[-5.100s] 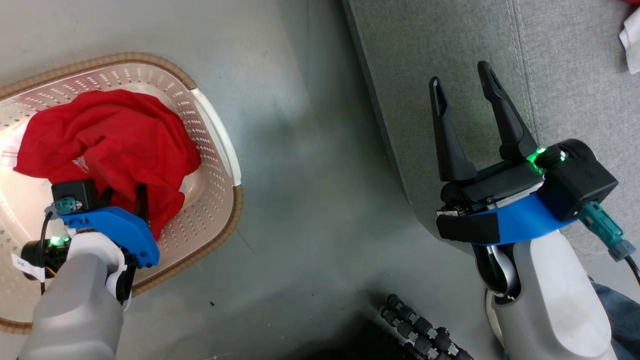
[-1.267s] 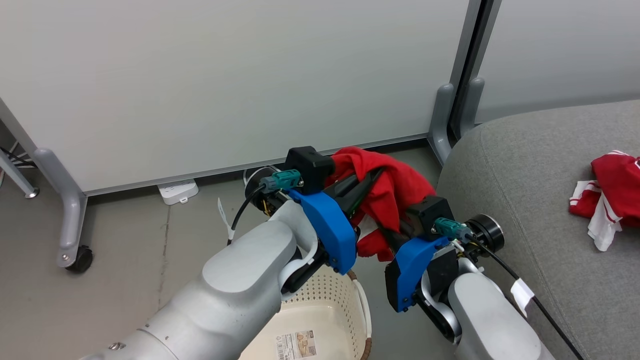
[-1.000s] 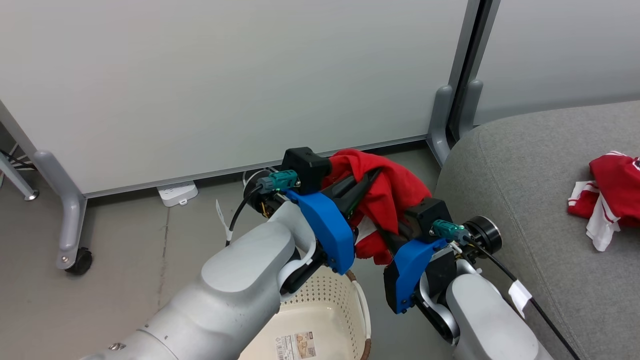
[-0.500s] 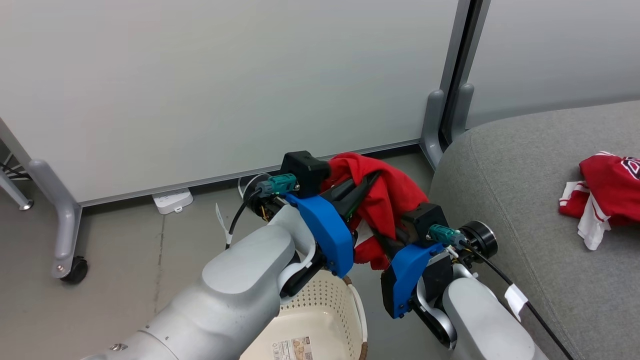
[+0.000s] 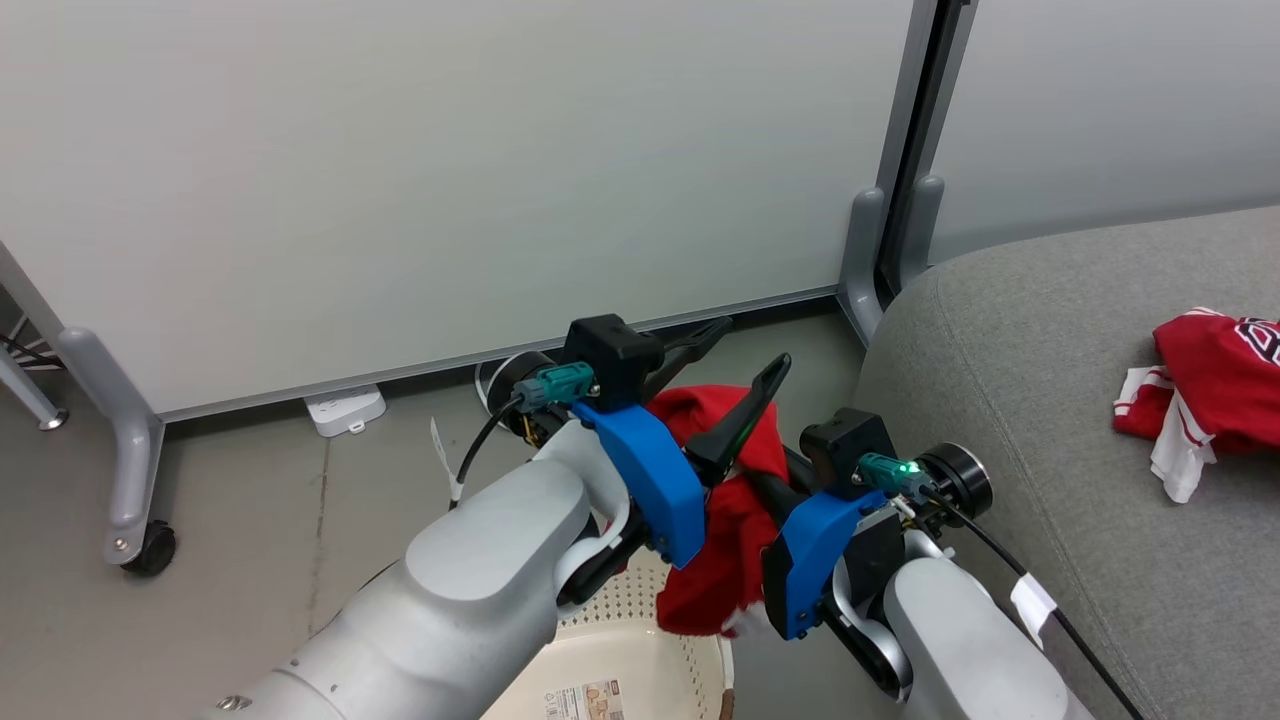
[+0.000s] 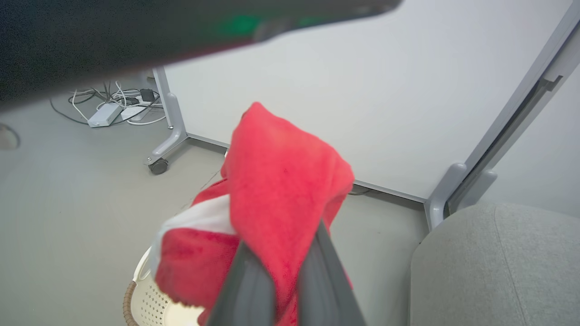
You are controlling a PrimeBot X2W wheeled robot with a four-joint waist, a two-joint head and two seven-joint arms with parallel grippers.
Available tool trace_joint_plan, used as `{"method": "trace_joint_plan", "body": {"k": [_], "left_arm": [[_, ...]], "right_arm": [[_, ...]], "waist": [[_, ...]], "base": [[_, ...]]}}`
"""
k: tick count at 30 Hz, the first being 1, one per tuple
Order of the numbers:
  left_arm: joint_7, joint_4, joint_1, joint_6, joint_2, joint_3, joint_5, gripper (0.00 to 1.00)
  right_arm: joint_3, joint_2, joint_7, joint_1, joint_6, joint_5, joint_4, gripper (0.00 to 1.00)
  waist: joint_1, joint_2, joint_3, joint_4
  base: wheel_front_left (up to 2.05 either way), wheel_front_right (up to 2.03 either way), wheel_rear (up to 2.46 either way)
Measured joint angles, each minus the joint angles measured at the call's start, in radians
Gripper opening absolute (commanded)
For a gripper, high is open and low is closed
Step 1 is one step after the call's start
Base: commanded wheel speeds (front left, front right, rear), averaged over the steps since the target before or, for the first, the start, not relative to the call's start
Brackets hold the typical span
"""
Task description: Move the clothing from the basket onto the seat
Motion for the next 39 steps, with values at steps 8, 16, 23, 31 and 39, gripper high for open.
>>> {"method": "trace_joint_plan", "body": {"k": [8, 16, 23, 31, 39], "left_arm": [[-0.005, -0.200, 0.204, 0.016, 0.103, 0.174, 0.188, 1.00], [-0.006, -0.365, 0.499, 0.042, 0.154, 0.394, 0.339, 1.00], [-0.005, -0.417, 0.644, 0.039, 0.153, 0.537, 0.429, 1.00], [-0.005, -0.425, 0.684, 0.013, 0.122, 0.611, 0.499, 1.00], [-0.005, -0.417, 0.687, -0.001, 0.109, 0.639, 0.534, 1.00]], "right_arm": [[-0.025, -0.001, -0.002, 0.009, 0.000, 0.000, 0.002, 0.00], [-0.062, 0.000, -0.001, 0.028, 0.000, -0.007, -0.004, 0.00], [-0.073, 0.000, 0.000, 0.047, 0.000, -0.007, -0.014, 0.00], [-0.078, 0.000, 0.006, 0.048, 0.000, -0.007, -0.021, 0.00], [-0.088, 0.000, 0.003, 0.045, 0.000, -0.004, -0.025, 0.00]], "waist": [[0.0000, 0.0000, 0.005, -0.003], [0.0000, 0.0000, 0.015, 0.005], [0.0000, 0.0000, 0.020, 0.014], [0.0001, 0.0000, 0.025, 0.019], [0.0001, 0.0000, 0.032, -0.023]], "base": [[0.00, 0.00, 0.00], [0.00, 0.00, 0.00], [0.00, 0.00, 0.00], [0.00, 0.00, 0.00], [0.00, 0.00, 0.00]]}}
